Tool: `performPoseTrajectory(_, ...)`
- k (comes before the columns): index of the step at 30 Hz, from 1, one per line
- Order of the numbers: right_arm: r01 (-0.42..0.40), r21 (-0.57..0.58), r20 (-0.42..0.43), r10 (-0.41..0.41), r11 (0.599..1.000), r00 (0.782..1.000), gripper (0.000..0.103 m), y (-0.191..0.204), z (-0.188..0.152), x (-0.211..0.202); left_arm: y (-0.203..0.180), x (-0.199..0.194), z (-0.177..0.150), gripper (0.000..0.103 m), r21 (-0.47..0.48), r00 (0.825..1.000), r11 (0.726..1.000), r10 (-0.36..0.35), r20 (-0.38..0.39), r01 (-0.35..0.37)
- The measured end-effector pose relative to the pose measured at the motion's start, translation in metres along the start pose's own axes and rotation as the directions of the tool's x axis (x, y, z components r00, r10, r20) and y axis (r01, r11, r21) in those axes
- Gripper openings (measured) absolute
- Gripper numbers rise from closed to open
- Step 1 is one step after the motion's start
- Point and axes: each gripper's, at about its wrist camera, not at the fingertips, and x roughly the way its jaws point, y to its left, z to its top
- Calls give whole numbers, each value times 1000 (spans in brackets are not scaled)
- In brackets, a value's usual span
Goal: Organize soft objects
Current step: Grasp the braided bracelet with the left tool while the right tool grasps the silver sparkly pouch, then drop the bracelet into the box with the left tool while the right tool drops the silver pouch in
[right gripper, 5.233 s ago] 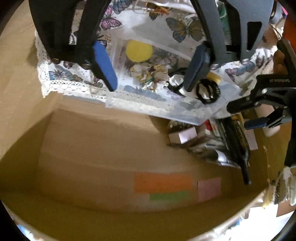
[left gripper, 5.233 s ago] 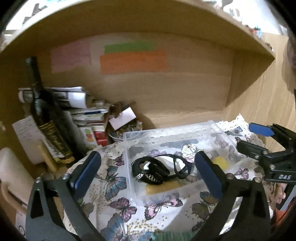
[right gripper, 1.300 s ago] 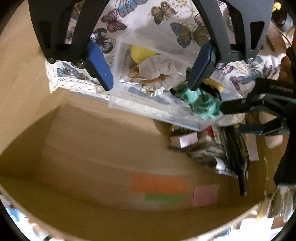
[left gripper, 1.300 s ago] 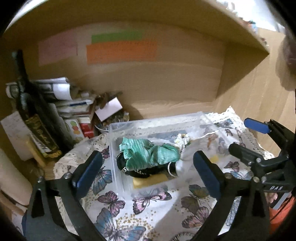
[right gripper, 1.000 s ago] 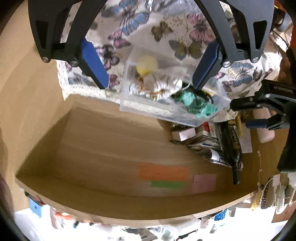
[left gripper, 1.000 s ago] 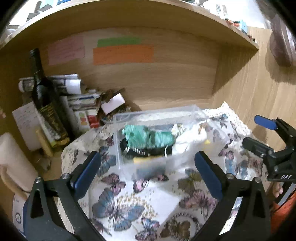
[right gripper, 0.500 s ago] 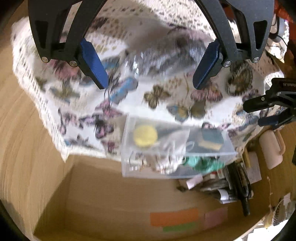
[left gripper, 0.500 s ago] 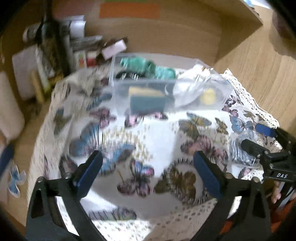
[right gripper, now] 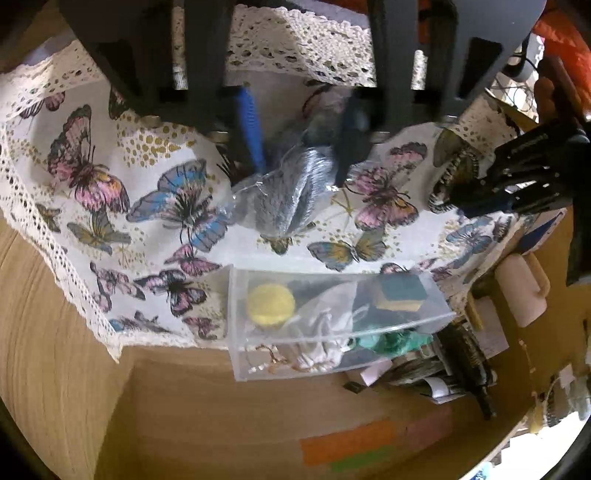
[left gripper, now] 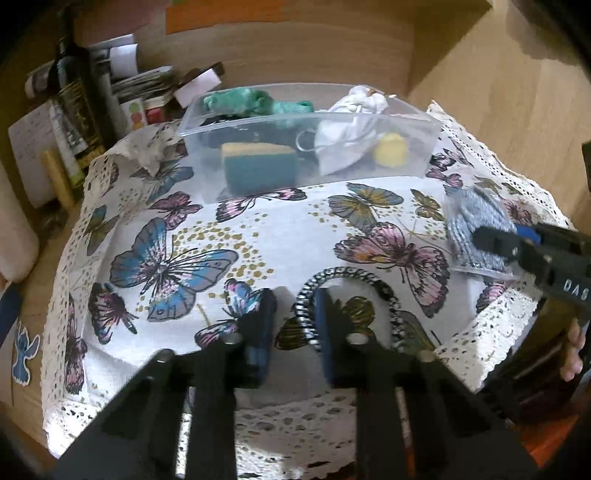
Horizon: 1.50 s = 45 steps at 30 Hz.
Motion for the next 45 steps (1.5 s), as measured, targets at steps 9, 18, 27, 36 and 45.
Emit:
performPoseTrajectory(9,-19,-42,94,23,999,995,21,8,18,-12,7,-9,18,6,-15,999,1000,19,44,-18)
performPoseTrajectory(18,0,-71,210,15,998,978,21,6,60,-23,23,-36,71,6,-59,978,998,44,203,-33)
performPoseTrajectory(27,55,-142,316,-7,988,949,21,9,109,-26,37,-44,122,6,-77,959,996,66,274,-47)
performPoseTrajectory(36,64,-171,325,-5,983,946,21,0,149,-10,40,-16,162,6,-87,962,994,85,258,-65)
performPoseTrajectory(45,73,-190,230,-28,979,973,21,-10,161,27,30,37,176,6,-68,988,997,50,144,-40)
